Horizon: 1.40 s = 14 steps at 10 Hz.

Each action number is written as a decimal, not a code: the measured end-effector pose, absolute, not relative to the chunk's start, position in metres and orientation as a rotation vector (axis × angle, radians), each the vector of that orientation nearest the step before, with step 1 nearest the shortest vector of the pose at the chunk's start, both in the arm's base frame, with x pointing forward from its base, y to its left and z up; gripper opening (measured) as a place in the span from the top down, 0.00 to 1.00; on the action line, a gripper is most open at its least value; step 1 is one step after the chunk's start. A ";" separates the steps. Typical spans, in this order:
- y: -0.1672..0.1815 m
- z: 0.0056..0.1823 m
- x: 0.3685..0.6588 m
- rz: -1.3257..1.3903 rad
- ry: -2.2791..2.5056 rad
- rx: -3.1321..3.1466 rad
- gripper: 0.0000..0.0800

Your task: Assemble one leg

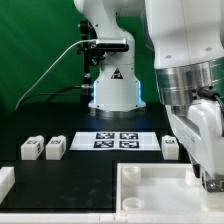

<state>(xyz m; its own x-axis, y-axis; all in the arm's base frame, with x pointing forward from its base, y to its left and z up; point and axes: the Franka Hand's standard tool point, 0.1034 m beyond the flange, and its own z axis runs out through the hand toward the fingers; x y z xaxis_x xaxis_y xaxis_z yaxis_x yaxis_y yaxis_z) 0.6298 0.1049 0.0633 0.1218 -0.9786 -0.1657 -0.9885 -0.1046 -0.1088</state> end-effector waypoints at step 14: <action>0.109 0.072 0.640 -0.058 0.597 -2.966 0.64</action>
Offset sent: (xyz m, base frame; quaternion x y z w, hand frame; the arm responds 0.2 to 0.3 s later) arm -0.0030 0.0312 0.0216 0.0160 -0.0140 -0.5557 0.8311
